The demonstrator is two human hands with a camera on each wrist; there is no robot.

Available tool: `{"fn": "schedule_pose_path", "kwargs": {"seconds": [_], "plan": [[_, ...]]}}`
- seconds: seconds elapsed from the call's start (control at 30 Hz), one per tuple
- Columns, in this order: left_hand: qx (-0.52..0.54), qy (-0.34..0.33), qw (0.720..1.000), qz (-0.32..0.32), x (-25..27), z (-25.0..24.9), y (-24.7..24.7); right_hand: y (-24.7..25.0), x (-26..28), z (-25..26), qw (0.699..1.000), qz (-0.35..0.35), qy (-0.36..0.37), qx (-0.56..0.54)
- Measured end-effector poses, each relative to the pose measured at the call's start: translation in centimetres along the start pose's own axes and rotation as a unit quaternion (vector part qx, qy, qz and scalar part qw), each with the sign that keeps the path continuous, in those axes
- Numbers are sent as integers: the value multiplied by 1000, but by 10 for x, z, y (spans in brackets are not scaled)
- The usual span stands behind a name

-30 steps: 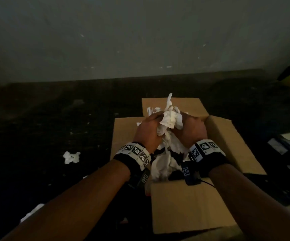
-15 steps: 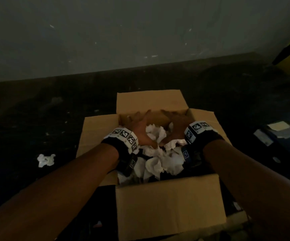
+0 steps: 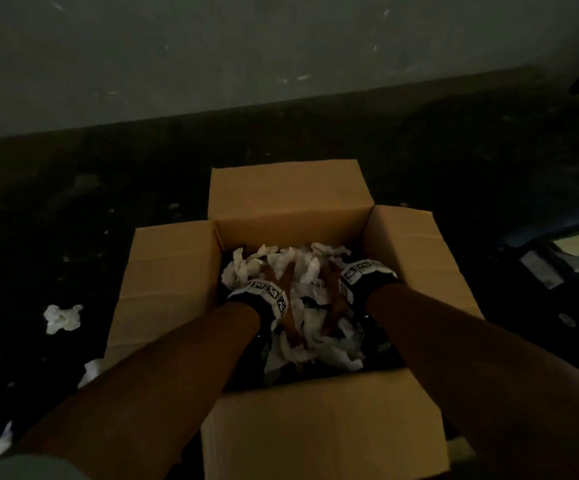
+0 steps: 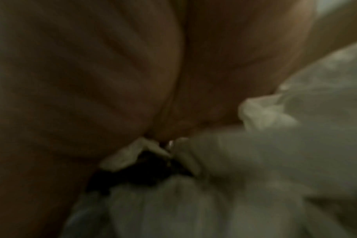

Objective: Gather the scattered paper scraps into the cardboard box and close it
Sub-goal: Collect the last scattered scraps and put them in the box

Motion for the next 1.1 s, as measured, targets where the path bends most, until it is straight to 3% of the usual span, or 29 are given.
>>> {"fn": "schedule_pose_path", "kwargs": {"seconds": [0.17,0.27,0.4,0.57,0.67,0.77,0.87,0.97,1.1], "plan": [[17,4,1000,21,-15,-4,-18,-21,-25,-3,1000,-27,-4,-13],[35,-3,999,32,-7,2,-7,-30,-63,-12,1000,-5,20,-17],[131,-73,981,-122,0,17,15,-6,-41,-17,997,-67,36,-21],[239,-112,937,-230,51,39,50,26,-6,-16,990,-112,53,-63],[299,-148,894,-299,95,58,53,61,77,9,991,-114,34,-68],[317,-162,860,-365,148,81,48,81,124,34,978,-189,37,-76],[320,-143,832,-431,191,110,25,89,159,76,950,-280,87,-111],[344,-98,818,-451,226,148,-24,92,180,141,913,-349,161,-139],[399,-69,783,-472,264,195,-112,82,190,231,880,-374,244,-161]]}}
Point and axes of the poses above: each hand's wrist, its own x-axis away from the middle knuckle, its own y-axis out of the back of the hand, z = x × y, the point moved 6 cm from there along -x, towards the middle knuckle, and after that the axes turned 4 degrees about z, right-handed, at the moved point
